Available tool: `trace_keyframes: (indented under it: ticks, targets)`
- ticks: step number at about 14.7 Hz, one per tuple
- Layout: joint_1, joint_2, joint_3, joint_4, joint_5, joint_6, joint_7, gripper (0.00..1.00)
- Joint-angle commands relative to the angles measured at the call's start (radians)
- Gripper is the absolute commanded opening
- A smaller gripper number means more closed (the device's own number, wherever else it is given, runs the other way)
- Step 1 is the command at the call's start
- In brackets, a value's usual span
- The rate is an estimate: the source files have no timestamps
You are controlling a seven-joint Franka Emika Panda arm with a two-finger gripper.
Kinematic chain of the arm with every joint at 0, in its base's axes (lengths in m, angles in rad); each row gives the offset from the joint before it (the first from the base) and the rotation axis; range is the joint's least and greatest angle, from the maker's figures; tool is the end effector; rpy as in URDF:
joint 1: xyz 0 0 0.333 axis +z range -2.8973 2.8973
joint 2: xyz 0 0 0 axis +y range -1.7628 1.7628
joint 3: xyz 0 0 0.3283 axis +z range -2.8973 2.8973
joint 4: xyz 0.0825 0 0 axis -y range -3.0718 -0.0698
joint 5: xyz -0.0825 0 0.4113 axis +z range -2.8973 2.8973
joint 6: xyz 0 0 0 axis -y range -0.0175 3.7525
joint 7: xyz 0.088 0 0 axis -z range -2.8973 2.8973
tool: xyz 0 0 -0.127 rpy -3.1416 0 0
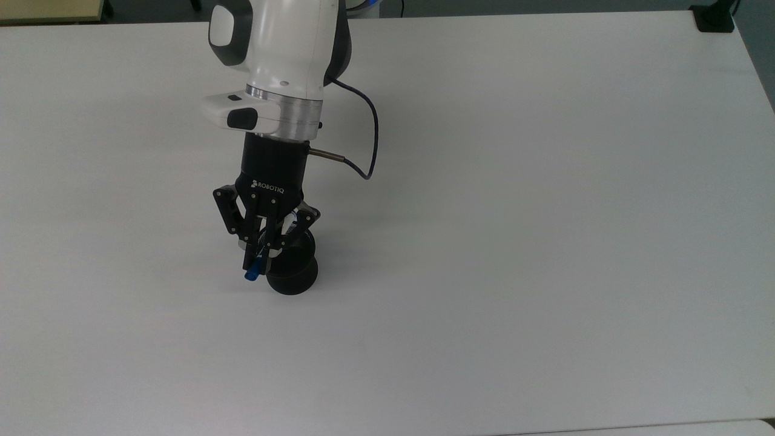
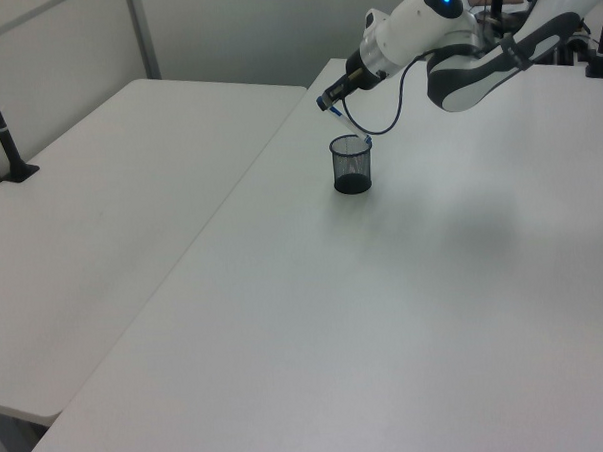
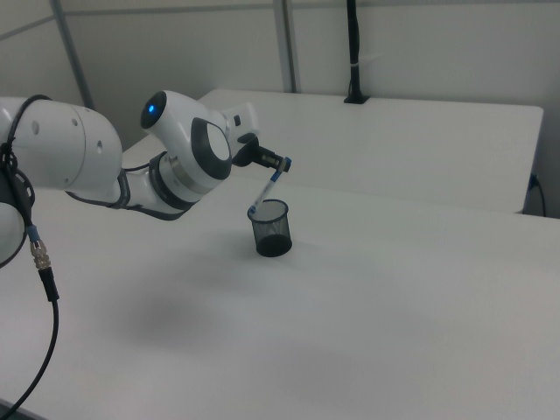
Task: Insert the marker
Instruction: 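Lower the marker tip into the cup and open the gripper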
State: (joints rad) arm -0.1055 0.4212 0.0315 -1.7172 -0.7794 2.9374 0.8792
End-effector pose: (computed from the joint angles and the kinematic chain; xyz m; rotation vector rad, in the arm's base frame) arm 0.7447 -0.0156 0.4078 2.7392 -0.3558 1.2629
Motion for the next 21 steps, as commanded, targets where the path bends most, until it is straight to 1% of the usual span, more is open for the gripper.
trace_keyframes:
  ticks: [1,6,9,10,11,12,13,15,16,17,18,19,21]
  targets:
    - [0.001,0.048,-0.005,0.068,-0.035,0.019,0.041,0.12]
    - [0.000,0.077,-0.005,0.079,-0.058,0.019,0.040,0.14]
    - [0.001,0.076,-0.005,0.076,-0.067,0.017,0.040,0.14]
    - [0.004,0.076,-0.005,0.074,-0.070,0.017,0.040,0.16]
    - [0.004,0.077,-0.005,0.073,-0.070,0.017,0.040,0.21]
    - [0.004,0.077,-0.005,0.071,-0.070,0.017,0.040,0.29]
    - [0.006,0.077,-0.005,0.071,-0.070,0.017,0.040,0.46]
    - [0.007,0.077,-0.004,0.071,-0.069,0.017,0.040,0.67]
    - [0.010,0.077,-0.004,0.071,-0.069,0.015,0.040,0.70]
    - [0.010,0.076,-0.004,0.071,-0.067,0.015,0.040,0.81]
    - [0.012,0.076,-0.004,0.071,-0.067,0.015,0.040,0.88]
    - [0.013,0.074,-0.004,0.071,-0.066,0.014,0.040,0.88]
    - [0.024,0.073,0.002,0.073,-0.061,0.009,0.038,1.00]
